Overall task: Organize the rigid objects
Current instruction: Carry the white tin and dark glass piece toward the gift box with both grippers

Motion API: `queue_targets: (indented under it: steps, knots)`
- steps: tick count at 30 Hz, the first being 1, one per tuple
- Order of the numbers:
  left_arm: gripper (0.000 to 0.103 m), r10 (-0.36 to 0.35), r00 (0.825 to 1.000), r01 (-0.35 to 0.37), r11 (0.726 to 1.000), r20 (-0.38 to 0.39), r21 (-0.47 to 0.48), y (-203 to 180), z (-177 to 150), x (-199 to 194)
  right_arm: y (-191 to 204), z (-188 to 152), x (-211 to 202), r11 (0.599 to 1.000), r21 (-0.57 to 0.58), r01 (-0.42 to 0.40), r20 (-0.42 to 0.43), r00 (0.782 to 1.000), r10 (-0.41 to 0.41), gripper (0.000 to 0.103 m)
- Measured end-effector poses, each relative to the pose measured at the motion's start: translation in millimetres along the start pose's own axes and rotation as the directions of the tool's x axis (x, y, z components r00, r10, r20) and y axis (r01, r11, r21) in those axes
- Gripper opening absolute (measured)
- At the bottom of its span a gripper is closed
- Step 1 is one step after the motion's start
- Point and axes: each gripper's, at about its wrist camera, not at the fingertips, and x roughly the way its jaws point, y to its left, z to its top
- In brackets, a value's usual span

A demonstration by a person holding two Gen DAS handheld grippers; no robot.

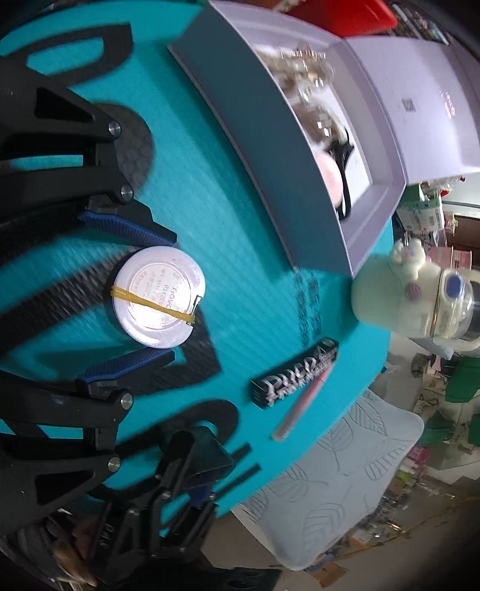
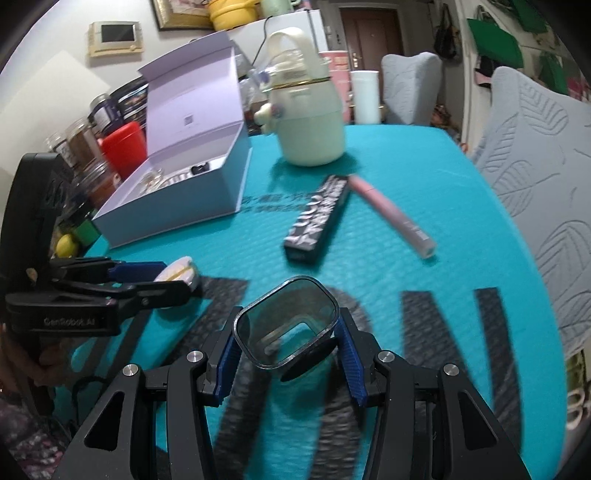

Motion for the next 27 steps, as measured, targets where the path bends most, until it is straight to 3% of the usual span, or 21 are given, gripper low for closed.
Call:
queue_targets:
  steps: [8,14,20,22,24,27]
  knots:
    - [0.055,0.064,0.998,-0.065,0.998,0.017,0.018,19,-15,-20,37,-6,8,0.995,-0.063,-0.078,-0.032,0.997,0.076,0.048]
    - [0.055,0.028,1.000,-0.028,1.000,0.014,-0.012,32,-19,-16,54,-5,16,0.989,-0.090,-0.118,-0.049,0.992,0.114,0.048]
    - [0.058,0.045,0.999,-0.045,0.999,0.029,0.022,28,-16,-9,56,-6,18,0.990,-0.085,-0.111,-0.046,0.993,0.108,0.048]
    - [0.065,0.039,0.999,-0.040,0.999,0.031,0.037,26,-15,-7,56,-6,18,0.990,-0.081,-0.111,-0.047,0.993,0.108,0.050]
    - [0.070,0.031,0.999,-0.033,0.998,0.028,0.054,24,-13,-5,55,-7,19,0.991,-0.074,-0.111,-0.061,0.992,0.106,0.061]
    - [0.071,0.033,0.999,-0.035,0.997,0.037,0.063,23,-13,-4,52,-7,21,0.992,-0.055,-0.110,-0.064,0.992,0.107,0.062]
